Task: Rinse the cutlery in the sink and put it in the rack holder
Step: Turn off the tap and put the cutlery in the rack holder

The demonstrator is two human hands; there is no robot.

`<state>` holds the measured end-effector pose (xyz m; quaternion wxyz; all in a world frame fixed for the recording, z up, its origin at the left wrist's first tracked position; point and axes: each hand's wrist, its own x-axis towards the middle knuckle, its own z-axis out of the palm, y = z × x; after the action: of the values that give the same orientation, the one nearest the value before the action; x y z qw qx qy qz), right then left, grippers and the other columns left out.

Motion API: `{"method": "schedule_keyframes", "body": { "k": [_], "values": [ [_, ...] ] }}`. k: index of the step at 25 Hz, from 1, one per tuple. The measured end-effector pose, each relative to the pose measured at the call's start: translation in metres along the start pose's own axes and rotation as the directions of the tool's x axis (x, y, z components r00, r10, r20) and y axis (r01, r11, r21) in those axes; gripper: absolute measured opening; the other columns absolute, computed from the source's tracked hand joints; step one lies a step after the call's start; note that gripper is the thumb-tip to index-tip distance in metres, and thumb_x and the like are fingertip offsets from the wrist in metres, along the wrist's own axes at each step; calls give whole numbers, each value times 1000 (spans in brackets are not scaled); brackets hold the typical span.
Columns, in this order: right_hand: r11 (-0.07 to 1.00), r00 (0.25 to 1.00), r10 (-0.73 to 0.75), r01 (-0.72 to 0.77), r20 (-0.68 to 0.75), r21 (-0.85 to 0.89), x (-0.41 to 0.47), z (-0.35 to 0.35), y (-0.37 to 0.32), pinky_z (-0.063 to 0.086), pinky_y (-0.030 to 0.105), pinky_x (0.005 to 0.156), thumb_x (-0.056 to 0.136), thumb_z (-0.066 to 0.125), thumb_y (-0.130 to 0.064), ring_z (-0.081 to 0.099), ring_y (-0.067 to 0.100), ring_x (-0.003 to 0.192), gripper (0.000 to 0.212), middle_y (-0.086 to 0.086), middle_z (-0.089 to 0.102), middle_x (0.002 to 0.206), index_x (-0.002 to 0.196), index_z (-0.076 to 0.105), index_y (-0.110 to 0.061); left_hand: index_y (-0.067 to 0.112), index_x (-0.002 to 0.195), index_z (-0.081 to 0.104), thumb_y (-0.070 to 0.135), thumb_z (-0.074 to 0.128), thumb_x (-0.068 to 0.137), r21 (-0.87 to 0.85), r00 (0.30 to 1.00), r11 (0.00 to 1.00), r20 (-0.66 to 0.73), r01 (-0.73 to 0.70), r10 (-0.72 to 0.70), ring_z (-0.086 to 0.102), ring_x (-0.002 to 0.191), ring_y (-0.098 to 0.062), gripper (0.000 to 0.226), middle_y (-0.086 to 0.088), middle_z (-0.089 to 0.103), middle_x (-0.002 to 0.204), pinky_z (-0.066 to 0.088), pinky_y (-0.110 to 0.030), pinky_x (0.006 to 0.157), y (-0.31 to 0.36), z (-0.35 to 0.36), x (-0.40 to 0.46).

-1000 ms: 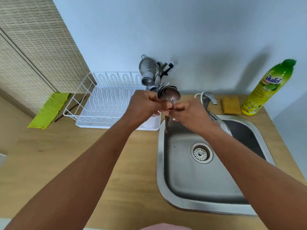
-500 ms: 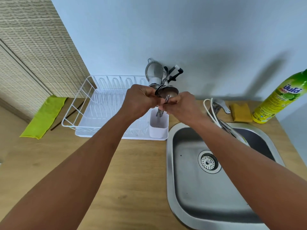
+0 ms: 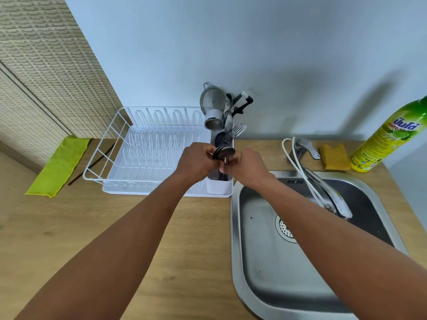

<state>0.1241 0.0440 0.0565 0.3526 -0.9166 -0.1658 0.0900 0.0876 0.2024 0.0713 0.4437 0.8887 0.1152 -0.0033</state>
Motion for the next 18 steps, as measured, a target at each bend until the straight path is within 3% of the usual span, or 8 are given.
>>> {"method": "schedule_keyframes", "body": {
  "k": [3,7,10,13,18],
  "values": [
    [1000,999,-11,11,-38,-2,-1,-1,-1,50,27,66,76,80,-21,70,21,79,14,2,77,81,87,79,-14,22,84,80,18,86,73,23,1000,1000,-3,14,-14,64,65,-14,13,4,71,67,51,-29,66,-1,0,1],
    [991,984,41,-18,-172,135,-7,3,0,47,18,73,81,78,-13,70,19,91,24,6,76,99,104,75,-9,9,82,76,20,81,78,79,1000,997,-29,2,0,63,67,-23,12,-10,72,71,48,-32,62,-3,4,1],
    [989,969,67,-34,-239,143,-8,0,1,41,21,79,82,79,-16,66,18,96,34,8,75,107,114,73,-6,9,93,75,22,74,86,157,996,987,-76,-32,44,71,88,-27,15,-9,77,90,57,-40,79,-2,4,-2],
    [984,964,118,-81,-237,161,-11,-2,2,38,17,79,83,79,-17,64,17,98,31,8,75,108,111,74,-7,14,113,73,17,68,90,243,988,969,-129,-46,80,67,103,-31,25,-9,71,110,54,-45,91,-1,5,-7],
    [965,944,174,-107,-281,240,-20,-6,1,47,25,87,82,75,-15,66,18,103,22,4,74,106,103,73,-9,10,131,56,22,64,93,355,989,935,-132,-10,60,63,109,-36,40,-12,57,129,53,-43,89,3,2,-12]
  ]
}}
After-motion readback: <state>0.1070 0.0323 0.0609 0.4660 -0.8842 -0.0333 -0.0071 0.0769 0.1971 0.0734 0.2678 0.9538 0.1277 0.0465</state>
